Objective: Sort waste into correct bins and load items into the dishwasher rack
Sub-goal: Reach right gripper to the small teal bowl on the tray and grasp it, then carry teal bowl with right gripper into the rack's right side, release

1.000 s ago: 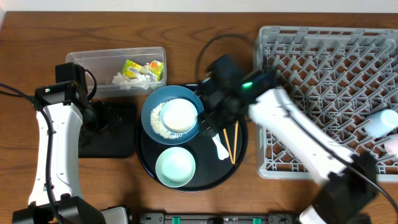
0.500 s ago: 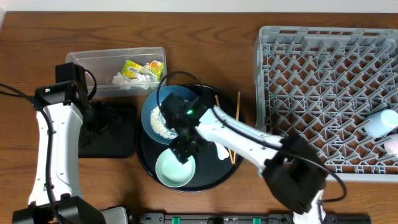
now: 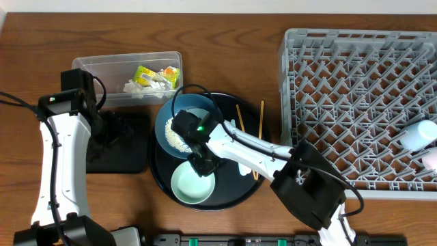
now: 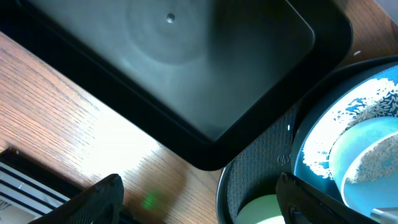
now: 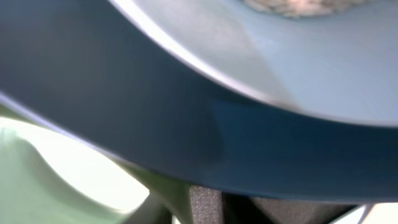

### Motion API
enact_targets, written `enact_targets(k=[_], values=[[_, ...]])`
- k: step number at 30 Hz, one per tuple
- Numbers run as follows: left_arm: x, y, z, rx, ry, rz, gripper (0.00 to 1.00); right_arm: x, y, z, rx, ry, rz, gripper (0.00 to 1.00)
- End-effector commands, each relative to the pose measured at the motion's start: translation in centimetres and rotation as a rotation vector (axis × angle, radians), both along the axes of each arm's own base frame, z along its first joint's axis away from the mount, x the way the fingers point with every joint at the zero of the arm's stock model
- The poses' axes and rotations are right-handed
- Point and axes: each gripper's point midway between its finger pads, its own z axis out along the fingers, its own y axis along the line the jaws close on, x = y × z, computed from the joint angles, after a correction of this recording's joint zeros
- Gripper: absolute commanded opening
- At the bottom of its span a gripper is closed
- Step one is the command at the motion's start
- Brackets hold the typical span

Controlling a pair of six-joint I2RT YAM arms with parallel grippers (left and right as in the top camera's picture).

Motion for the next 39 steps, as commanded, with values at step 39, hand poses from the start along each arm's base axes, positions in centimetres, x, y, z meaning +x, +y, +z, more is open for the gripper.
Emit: enact_targets(k=[39], values=[[-0.2, 0.3, 0.0, 0.011, 0.005, 0.01, 0.8, 21.9, -36.4, 23.6, -0.272, -0.923, -0.797, 0.01]])
